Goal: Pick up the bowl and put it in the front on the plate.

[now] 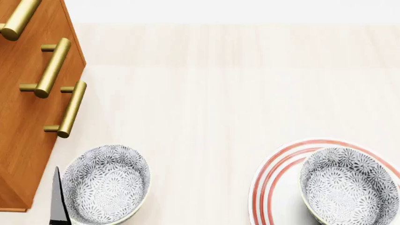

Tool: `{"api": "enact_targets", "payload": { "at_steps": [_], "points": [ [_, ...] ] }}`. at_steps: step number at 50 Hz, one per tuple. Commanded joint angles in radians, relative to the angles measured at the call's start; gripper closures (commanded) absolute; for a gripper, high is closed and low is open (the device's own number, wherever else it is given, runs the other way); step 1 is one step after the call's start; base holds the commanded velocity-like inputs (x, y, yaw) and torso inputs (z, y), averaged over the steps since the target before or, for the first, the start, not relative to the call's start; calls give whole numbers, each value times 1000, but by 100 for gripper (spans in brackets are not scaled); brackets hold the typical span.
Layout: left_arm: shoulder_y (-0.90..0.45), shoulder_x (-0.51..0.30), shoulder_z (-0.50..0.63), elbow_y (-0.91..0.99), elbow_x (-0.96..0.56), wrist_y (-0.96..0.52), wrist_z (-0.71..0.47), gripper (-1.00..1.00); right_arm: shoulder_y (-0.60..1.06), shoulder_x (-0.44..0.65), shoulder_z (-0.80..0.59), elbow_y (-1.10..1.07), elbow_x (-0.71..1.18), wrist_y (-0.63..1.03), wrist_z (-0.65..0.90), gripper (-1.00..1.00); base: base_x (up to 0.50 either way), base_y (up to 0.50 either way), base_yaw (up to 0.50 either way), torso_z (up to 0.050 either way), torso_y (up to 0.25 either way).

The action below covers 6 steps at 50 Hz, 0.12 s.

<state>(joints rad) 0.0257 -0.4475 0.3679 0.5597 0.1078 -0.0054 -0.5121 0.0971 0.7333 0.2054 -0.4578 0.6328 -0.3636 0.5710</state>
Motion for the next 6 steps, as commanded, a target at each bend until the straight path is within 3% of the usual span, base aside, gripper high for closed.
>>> {"api": "enact_targets", "payload": {
  "at_steps": [1, 6],
  "points": [
    [73, -6, -84, 23, 81, 139, -73, -100, -25, -196, -84, 52, -200, -152, -34, -100, 0, 0, 0, 0, 0],
    [92, -3, -124, -21, 91, 182, -131, -100, -18, -255, -151, 122, -239, -187, -63, -100, 0, 0, 0, 0, 0]
  ]
}}
